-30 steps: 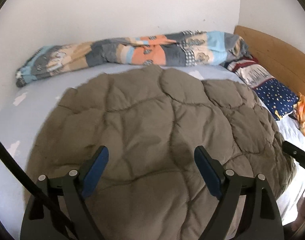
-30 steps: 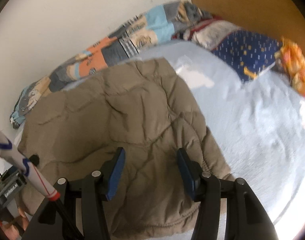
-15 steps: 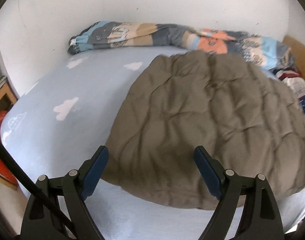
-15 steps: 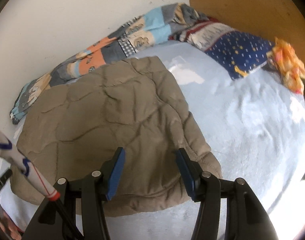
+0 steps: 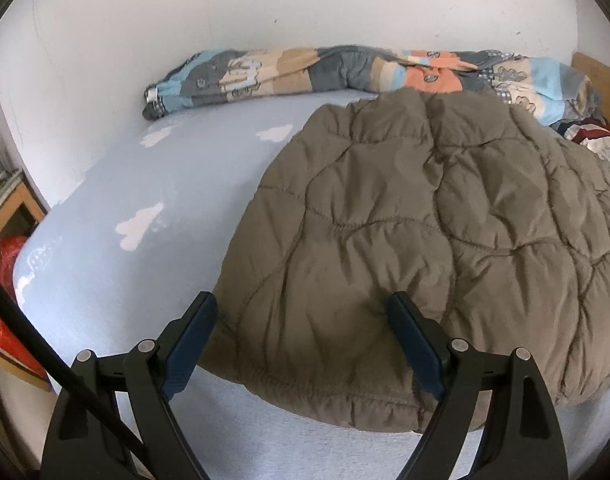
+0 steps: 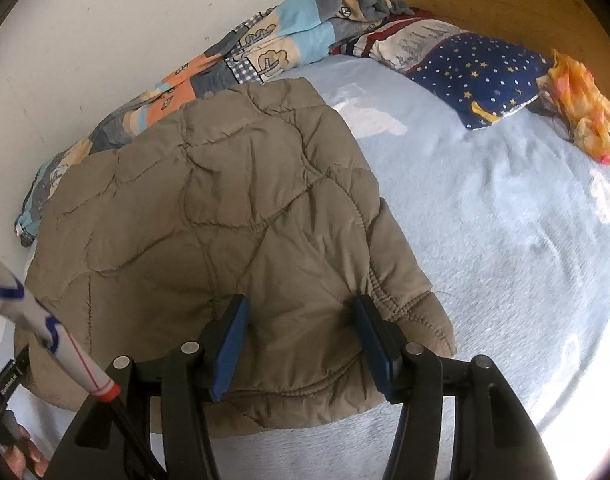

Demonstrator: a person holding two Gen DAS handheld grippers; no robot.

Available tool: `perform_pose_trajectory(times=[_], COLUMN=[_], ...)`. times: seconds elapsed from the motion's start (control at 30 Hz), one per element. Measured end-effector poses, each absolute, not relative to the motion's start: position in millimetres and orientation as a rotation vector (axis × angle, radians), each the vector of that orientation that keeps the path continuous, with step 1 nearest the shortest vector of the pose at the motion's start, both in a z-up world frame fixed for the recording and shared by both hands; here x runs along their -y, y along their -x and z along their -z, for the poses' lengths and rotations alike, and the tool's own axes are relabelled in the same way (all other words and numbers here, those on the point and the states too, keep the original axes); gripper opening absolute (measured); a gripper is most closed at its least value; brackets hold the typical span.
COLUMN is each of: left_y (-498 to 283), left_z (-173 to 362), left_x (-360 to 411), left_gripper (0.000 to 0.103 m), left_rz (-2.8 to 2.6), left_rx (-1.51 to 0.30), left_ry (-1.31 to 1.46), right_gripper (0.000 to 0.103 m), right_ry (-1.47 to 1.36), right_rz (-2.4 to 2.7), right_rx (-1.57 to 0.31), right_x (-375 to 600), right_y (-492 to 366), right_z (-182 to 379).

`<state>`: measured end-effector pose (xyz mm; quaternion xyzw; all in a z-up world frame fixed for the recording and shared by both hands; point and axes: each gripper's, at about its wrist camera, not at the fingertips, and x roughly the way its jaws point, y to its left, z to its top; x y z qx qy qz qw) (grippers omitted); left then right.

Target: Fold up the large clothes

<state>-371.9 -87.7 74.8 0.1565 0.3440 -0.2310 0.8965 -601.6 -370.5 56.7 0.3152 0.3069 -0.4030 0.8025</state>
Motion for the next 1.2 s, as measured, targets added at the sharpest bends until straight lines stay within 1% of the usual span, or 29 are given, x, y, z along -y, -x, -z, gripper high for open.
perform_pose_trajectory(times=[0.17, 0.3, 0.57, 0.73, 0.93, 1.2], left_y=[392.9, 404.9, 416.1, 412.5, 411.5, 412.3], left_z=[-90.8, -95.2, -88.6, -77.9, -77.8, -78.7], left_x=[86.3, 93.0, 109.2, 116.1, 116.8, 118.3], left_gripper=[0.087, 0.087, 0.087, 0.087, 0.087, 0.087], left_rz=[0.489, 0.512, 0.557, 0.56, 0.561, 0.56], left_rx=[-0.597, -0.545, -0.553, -0.587, -0.589, -0.582], left_ry=[-0.346, -0.378, -0.422, -0.443, -0.442, -0.44], right_gripper=[0.059, 0.059, 0.059, 0.06, 0.062, 0.063], right_ry=[-0.558, -0.466, -0.426, -0.456, -0.469, -0.453], right_rz=[0.9, 0.841, 0.762, 0.753, 0.751, 0.759], right_rx=[-0.597, -0.554, -0.621, -0.671, -0.685, -0.683], right_x=[353.1, 331.4, 315.7, 320.9, 324.6, 322.7], right_y=[597.6, 589.2, 570.5, 563.1, 560.4, 560.7], right_z=[-80.7, -95.5, -83.7, -69.2, -64.0, -67.3])
